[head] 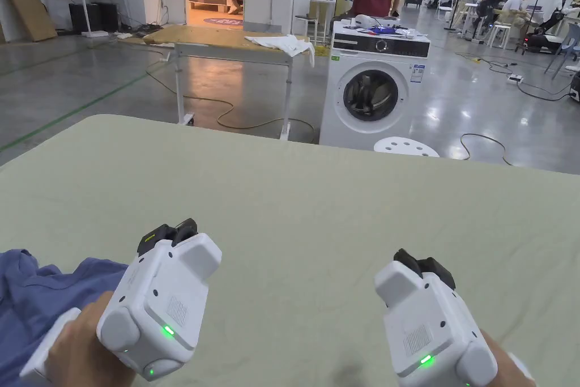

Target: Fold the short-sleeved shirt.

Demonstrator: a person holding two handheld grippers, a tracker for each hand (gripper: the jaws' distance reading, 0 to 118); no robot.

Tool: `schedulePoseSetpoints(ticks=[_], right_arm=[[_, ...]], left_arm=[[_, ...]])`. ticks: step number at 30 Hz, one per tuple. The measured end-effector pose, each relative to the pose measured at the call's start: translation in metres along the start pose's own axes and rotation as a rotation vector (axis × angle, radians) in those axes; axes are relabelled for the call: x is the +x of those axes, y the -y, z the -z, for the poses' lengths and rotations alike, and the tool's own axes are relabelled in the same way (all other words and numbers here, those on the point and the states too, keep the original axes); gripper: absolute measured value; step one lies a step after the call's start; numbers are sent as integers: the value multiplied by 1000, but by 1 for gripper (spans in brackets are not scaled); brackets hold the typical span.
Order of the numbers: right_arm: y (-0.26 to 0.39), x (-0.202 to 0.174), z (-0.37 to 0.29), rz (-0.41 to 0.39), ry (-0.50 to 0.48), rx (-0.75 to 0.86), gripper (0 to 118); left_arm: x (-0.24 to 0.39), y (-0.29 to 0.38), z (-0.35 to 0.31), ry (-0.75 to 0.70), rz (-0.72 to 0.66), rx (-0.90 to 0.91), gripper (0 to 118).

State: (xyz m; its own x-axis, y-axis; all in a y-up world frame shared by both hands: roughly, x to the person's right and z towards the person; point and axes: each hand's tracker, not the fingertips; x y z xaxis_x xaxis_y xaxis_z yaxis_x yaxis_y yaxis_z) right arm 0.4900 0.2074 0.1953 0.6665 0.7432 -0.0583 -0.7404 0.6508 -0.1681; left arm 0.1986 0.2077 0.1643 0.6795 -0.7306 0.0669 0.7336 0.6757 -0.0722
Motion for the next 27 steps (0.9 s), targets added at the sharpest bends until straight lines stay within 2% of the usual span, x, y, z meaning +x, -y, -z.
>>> schedulePoseSetpoints(ticks=[7, 9, 10, 14, 17, 19, 25, 27], right_arm=[[15, 26, 7, 801, 13, -87, 3], [22, 30, 5, 939, 26, -68, 3], [23, 31, 2, 974, 40, -67, 3], [24, 37, -7, 1075, 71, -28, 2], [24, 43, -8, 1077, 79, -29, 2], [22, 42, -10, 1051, 75, -30, 2], [16, 35, -8, 893, 61, -44, 2], [14, 32, -8, 872, 54, -44, 2]], left_arm=[[-26, 8, -6, 55, -875, 40, 0], [-30, 13, -6, 40, -1031, 30, 0], [-32, 14, -6, 28, -1070, 26, 0], [-31, 10, -9, 41, -1034, 43, 0], [-32, 5, -13, 34, -998, 50, 0], [-33, 0, -15, 25, -974, 47, 0], [-34, -6, -14, 32, -852, 36, 0], [-33, -5, -12, 29, -827, 36, 0]])
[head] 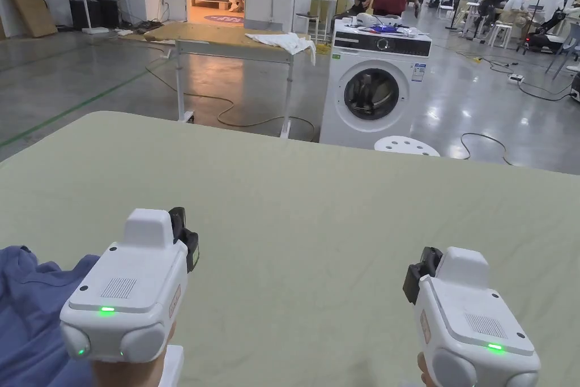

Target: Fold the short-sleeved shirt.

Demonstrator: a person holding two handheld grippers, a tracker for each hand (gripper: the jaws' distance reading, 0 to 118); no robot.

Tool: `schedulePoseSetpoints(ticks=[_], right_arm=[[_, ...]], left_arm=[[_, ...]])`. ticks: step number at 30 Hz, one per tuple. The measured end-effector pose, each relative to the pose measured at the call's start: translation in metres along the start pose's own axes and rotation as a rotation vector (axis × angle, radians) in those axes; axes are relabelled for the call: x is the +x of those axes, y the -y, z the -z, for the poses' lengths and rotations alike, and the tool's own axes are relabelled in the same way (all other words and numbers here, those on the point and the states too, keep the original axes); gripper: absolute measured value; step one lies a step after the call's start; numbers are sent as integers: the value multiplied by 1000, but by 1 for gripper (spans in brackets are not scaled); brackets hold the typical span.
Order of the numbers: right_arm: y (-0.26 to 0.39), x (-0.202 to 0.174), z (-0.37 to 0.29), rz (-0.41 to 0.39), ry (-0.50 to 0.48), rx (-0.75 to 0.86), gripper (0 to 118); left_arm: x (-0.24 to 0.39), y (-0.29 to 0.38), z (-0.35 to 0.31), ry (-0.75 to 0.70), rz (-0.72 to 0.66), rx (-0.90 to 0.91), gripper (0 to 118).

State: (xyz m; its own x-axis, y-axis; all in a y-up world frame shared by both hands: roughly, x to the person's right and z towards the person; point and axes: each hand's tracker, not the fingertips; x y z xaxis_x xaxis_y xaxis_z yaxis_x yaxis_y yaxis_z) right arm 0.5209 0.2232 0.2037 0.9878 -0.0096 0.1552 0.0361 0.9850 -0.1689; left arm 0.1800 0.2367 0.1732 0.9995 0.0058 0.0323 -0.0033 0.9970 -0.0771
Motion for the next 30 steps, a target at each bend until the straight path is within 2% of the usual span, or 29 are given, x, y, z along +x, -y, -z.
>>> schedulePoseSetpoints(ticks=[10, 19, 27, 30], right_arm=[[2, -7, 1, -93, 0, 7, 2], [3, 1, 3, -71, 16, -8, 2], [4, 0, 5, -104, 18, -15, 2], [2, 3, 4, -43, 16, -13, 2]], left_arm=[[-4, 6, 5, -9, 16, -17, 0], [-8, 10, 7, -5, 20, -31, 0], [-9, 13, 8, -5, 43, -45, 0], [-12, 12, 8, -15, 16, -39, 0]])
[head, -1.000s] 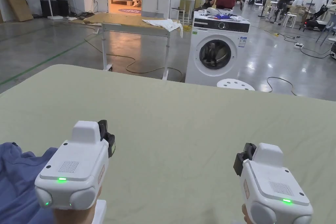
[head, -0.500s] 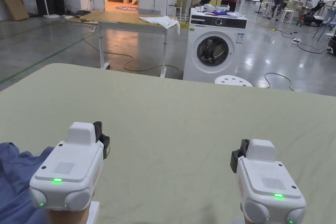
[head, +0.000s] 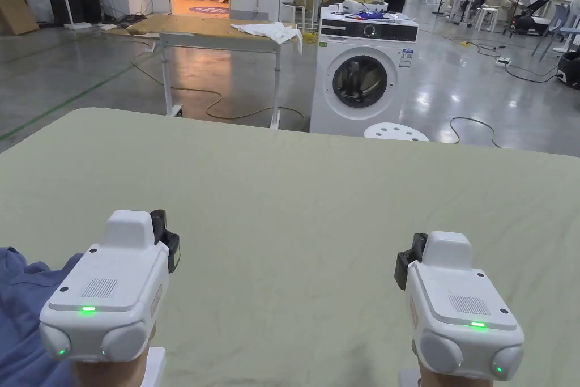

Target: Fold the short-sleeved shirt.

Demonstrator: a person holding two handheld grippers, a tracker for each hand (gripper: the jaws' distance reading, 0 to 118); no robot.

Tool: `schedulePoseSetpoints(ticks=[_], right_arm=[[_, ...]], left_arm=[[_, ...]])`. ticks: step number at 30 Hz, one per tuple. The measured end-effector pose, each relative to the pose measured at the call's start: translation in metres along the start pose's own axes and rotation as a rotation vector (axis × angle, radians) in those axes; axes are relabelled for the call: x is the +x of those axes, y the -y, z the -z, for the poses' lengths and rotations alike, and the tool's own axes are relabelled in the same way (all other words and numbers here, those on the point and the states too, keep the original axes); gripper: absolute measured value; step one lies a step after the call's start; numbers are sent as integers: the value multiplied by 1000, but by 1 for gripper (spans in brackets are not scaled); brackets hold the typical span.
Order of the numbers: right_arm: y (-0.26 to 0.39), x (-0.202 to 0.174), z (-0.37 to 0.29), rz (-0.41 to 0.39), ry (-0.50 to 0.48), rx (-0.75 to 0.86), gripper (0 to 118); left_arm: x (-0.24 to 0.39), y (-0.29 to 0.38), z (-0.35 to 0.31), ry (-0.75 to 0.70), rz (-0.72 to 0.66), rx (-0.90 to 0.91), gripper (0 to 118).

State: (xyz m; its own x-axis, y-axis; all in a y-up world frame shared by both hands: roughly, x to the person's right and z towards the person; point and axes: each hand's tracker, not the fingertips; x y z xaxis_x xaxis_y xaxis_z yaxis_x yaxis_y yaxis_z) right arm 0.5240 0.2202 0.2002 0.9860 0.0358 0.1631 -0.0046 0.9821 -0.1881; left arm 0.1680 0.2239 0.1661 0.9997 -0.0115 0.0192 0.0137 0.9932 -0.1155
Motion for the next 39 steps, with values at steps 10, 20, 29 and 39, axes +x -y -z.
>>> schedulePoseSetpoints(ticks=[10, 20, 29, 39], right_arm=[[-13, -9, 3, -380, -100, 46, 2], [1, -23, -6, -703, -34, 69, 2], [7, 3, 0, 190, 4, -46, 2], [8, -16, 12, 131, -53, -94, 2]], left_arm=[[15, -7, -5, 30, 452, 4, 0], [14, 10, -1, -2, 665, -18, 0], [-66, 12, -21, -17, -247, 6, 0], [-186, 11, -13, -105, -145, -387, 0]])
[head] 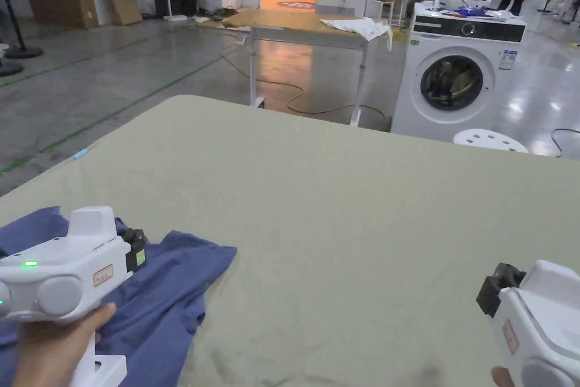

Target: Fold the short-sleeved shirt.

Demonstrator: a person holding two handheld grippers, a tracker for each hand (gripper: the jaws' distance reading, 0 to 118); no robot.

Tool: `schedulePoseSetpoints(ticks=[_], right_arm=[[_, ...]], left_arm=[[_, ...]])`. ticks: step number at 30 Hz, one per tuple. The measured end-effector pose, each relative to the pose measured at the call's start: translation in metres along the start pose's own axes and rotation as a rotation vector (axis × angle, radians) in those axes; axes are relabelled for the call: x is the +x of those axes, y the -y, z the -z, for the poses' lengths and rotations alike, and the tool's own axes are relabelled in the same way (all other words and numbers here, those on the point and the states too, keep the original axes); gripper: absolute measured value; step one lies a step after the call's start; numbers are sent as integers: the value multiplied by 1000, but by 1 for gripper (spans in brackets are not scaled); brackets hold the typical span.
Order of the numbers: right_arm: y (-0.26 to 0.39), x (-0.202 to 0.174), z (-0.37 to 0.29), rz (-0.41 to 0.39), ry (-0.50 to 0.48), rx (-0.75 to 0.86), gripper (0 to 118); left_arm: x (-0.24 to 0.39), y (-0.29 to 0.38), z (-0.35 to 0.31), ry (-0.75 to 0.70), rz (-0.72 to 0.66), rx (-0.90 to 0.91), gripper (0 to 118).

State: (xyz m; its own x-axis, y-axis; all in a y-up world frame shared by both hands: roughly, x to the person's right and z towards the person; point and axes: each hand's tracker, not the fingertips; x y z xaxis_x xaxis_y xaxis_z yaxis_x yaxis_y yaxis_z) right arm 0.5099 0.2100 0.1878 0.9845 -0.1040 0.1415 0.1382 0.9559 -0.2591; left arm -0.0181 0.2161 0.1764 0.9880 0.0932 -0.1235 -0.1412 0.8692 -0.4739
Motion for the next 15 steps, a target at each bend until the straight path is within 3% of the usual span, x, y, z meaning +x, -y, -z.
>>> schedulePoseSetpoints(ticks=[5, 7, 8, 9, 10, 11, 15], right_arm=[[7, -11, 9, -44, -24, -41, 2], [11, -16, 11, -61, -27, -60, 2], [13, -17, 12, -62, -30, -67, 2], [15, -18, 14, -64, -35, -76, 2], [19, -19, 16, -67, -37, -86, 2], [21, -20, 17, -72, -39, -93, 2], [29, -23, 20, -84, -38, -115, 2]], left_arm=[[-48, 6, 18, 14, 55, -265, 1], [-54, 10, 21, 38, 41, -362, 26], [-58, 14, 25, 39, 54, -392, 51], [-60, 18, 31, 31, 70, -424, 83], [-60, 24, 36, 17, 84, -466, 100], [-60, 29, 42, 15, 92, -514, 104], [-58, 56, 65, -10, 57, -620, 99]])
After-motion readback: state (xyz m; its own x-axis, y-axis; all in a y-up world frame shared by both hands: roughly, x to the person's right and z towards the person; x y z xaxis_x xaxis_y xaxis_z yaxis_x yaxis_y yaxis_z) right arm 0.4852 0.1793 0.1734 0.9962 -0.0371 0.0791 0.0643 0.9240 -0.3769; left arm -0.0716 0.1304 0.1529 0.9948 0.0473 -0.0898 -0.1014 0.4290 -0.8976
